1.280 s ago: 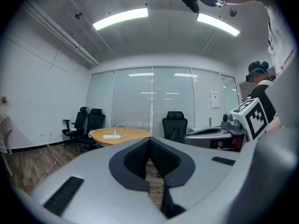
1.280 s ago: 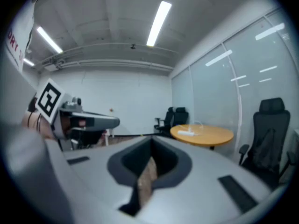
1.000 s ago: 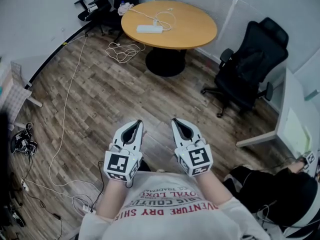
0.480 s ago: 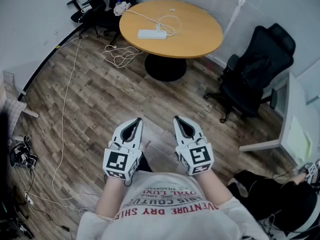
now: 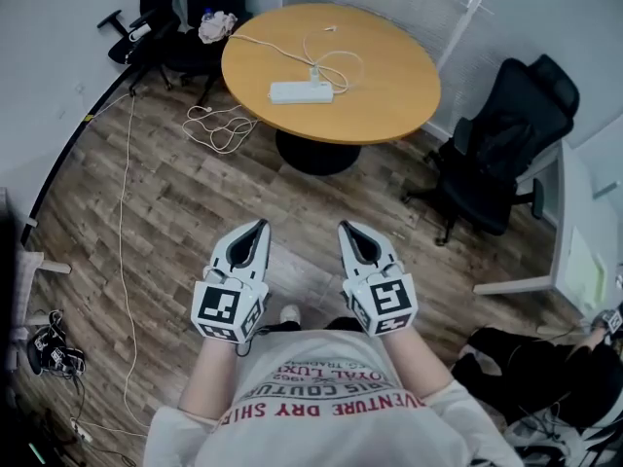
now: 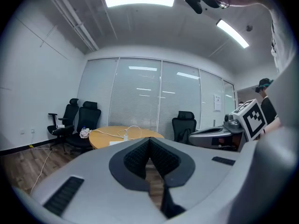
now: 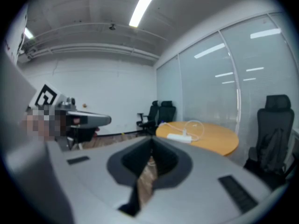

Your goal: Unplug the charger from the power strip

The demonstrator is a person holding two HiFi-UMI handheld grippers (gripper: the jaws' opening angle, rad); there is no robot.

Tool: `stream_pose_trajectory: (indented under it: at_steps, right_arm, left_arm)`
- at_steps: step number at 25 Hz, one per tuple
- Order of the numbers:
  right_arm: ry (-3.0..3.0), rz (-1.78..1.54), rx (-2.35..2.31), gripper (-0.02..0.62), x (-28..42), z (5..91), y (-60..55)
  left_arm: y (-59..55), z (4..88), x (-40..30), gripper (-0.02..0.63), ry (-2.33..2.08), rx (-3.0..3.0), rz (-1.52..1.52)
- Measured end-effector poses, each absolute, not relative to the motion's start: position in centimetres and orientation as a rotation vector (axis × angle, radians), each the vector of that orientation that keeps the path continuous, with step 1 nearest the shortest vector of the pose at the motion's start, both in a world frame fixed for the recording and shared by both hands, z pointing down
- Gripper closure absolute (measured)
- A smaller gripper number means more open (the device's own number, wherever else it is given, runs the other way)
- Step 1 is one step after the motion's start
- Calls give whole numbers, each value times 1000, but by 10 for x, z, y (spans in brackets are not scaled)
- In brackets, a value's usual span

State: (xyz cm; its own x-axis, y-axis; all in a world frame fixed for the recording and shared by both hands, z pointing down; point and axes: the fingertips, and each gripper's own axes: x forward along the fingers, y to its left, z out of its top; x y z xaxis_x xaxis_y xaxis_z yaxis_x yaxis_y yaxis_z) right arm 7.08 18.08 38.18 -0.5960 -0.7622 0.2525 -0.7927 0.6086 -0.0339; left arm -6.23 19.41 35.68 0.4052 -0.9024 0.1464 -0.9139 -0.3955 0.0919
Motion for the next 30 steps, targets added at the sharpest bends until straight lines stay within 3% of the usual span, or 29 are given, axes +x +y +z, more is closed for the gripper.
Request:
stream_pose_trajectory:
  at_steps: [11, 30]
  right_arm:
    - [-2605, 205, 1243, 568, -2, 411, 121]
    - [-2644, 295, 1109, 568, 42, 418, -239]
  left_arm:
    - [143, 392, -136, 577, -1649, 2449, 111]
    - [-191, 396, -89, 577, -1769, 2355, 184]
